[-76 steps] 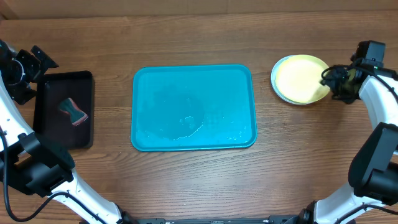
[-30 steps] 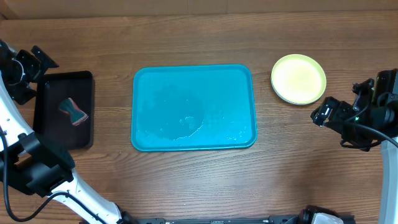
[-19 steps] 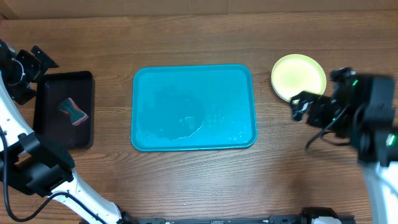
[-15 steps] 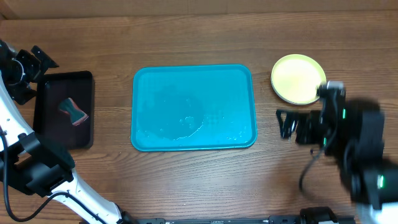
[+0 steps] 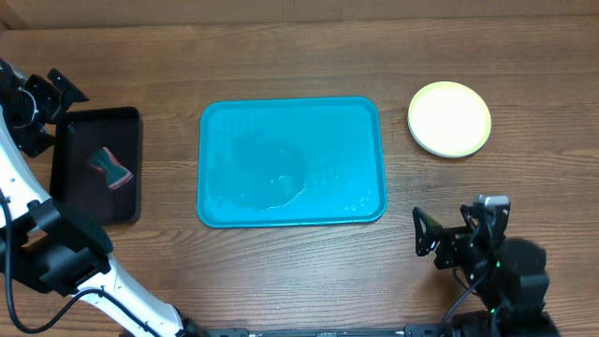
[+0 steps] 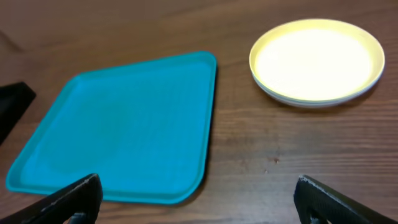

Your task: Clean dirty plates on tray and stack at the side

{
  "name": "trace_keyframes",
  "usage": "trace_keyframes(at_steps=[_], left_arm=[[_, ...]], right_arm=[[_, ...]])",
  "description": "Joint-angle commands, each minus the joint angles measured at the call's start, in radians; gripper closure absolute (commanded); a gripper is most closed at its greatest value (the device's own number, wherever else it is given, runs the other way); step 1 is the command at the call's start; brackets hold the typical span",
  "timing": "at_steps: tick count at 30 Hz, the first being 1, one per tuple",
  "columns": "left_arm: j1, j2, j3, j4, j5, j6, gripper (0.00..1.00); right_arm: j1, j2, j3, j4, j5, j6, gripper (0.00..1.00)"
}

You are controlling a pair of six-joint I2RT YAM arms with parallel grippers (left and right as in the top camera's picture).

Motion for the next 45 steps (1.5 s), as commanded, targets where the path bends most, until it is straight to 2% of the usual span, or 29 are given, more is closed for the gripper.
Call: trace_keyframes(at_steps=[1, 9, 19, 21, 25, 28, 33, 45], left_arm=[[-0.006, -0.011, 0.011, -0.002, 0.01, -0.003, 0.0], [-0.007, -0.011, 0.011, -0.003, 0.01, -0.003, 0.0], [-0.006, -0.011, 0.011, -0.002, 0.01, -0.003, 0.0], [-0.006, -0.011, 0.011, -0.002, 0.01, -0.003, 0.0], [-0.006, -0.011, 0.011, -0.002, 0.01, -0.003, 0.0], [-0.007, -0.011, 0.011, -0.002, 0.01, -0.003, 0.0], [-0.006, -0.011, 0.011, -0.002, 0.01, -0.003, 0.0], [-0.007, -0.011, 0.011, -0.002, 0.01, -0.003, 0.0]], right_arm=[[-0.05, -0.131, -0.101, 0.059, 0.013, 0.066, 0.0], [-0.116, -0.245, -0.251, 0.233, 0.013, 0.105, 0.0], [-0.149, -0.265, -0.373, 0.543, 0.044, 0.103, 0.0], [-0.148, -0.265, -0.411, 0.65, 0.061, 0.103, 0.0], [-0.148, -0.265, -0.411, 0.708, 0.106, 0.068, 0.0], [-0.148, -0.265, -0.411, 0.714, 0.106, 0.01, 0.0], [-0.148, -0.265, -0.411, 0.59, 0.116, -0.077, 0.0], [-0.148, -0.265, -0.411, 0.593, 0.129, -0.089, 0.0]])
